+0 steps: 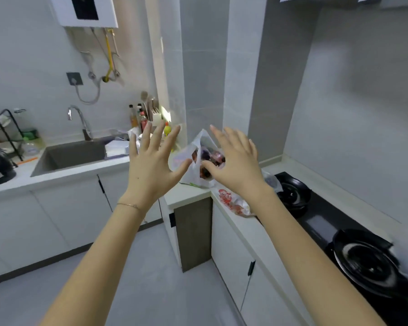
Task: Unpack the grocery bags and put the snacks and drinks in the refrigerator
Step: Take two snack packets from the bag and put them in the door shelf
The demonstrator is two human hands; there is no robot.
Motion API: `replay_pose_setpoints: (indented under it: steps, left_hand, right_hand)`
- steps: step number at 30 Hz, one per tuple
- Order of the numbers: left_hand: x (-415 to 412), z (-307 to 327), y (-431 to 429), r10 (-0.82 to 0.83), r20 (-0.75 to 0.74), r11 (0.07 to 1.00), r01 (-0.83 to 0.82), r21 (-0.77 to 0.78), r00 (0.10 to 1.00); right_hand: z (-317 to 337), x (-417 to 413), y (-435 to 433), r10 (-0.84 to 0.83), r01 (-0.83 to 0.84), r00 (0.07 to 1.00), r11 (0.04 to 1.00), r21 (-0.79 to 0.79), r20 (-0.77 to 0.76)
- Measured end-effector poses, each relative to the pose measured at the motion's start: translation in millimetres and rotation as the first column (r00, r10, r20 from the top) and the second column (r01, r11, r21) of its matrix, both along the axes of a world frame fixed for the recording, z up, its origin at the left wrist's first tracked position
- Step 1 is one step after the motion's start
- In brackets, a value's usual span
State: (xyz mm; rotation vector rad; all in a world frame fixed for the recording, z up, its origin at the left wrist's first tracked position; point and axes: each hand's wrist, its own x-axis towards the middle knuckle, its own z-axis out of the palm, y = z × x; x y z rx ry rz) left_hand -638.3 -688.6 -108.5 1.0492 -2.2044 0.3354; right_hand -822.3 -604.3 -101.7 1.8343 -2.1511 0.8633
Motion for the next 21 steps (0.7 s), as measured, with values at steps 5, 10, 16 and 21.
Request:
replay_pose_setpoints:
  steps: [5, 10, 16, 21]
  left_hand:
    - [-68, -41, -56, -0.1, 0.004, 0.992, 0.099, 0.078, 0.995]
    - [-127, -83, -119, -0.205, 0.044, 0.969, 0.196, 0.151, 0.978]
    - [-188, -126, -188, -0.335, 0.053, 0.914, 0.311, 0.259, 0.941]
    - [-230, -161, -221, -0.395, 0.12, 0.879, 0.337, 0.338, 0.911]
  right_hand:
    - [-36, -68, -36, -0.13, 0.13, 0.991, 0.989, 0.075, 0.004]
    - [-80, -132, -79, -0.272, 0.265, 0.962, 0.949, 0.171, 0.019]
    - [-122, -187, -120, -0.384, 0.361, 0.921, 0.904, 0.23, 0.066]
    - [-156, -215, -142, -0.439, 0.396, 0.893, 0.871, 0.292, 0.099]
